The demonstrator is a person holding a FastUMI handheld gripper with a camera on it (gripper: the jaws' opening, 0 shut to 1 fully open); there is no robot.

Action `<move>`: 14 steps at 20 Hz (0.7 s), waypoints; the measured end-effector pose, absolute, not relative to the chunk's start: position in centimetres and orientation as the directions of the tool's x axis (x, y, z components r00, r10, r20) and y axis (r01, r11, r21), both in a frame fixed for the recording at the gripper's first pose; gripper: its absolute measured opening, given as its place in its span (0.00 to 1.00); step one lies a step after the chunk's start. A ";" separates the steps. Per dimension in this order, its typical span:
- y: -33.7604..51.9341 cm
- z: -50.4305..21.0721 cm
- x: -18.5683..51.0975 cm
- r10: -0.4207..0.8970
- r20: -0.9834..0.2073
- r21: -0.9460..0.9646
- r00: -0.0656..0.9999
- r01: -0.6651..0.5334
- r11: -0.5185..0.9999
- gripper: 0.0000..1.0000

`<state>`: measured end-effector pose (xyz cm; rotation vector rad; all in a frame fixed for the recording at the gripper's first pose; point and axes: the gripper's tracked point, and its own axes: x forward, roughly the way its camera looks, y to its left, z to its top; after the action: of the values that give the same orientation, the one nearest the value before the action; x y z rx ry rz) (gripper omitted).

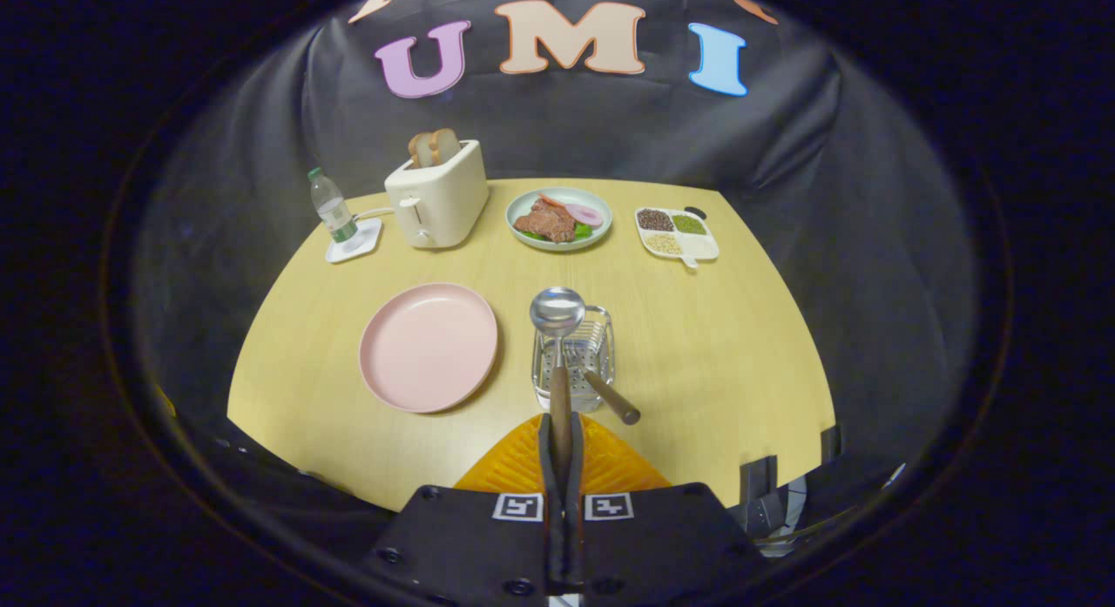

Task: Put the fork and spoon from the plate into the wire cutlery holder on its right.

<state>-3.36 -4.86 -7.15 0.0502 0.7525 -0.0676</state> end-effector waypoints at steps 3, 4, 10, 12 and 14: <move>-6.6 -7.0 -3.4 -0.032 -0.754 0.001 0.657 0.049 0.999 0.03; -7.1 -7.2 -3.2 -0.026 -0.777 0.002 0.629 0.044 0.999 0.03; -8.3 -8.4 -2.3 0.019 -0.893 0.016 0.449 -0.011 1.000 0.04; -8.3 -8.7 -1.5 0.017 -0.910 0.002 0.415 -0.037 0.999 0.04; -8.3 -9.2 -1.0 0.002 -0.927 -0.023 0.375 -0.062 0.998 0.04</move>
<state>-0.96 -8.32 -9.20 -0.0569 1.1859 0.0415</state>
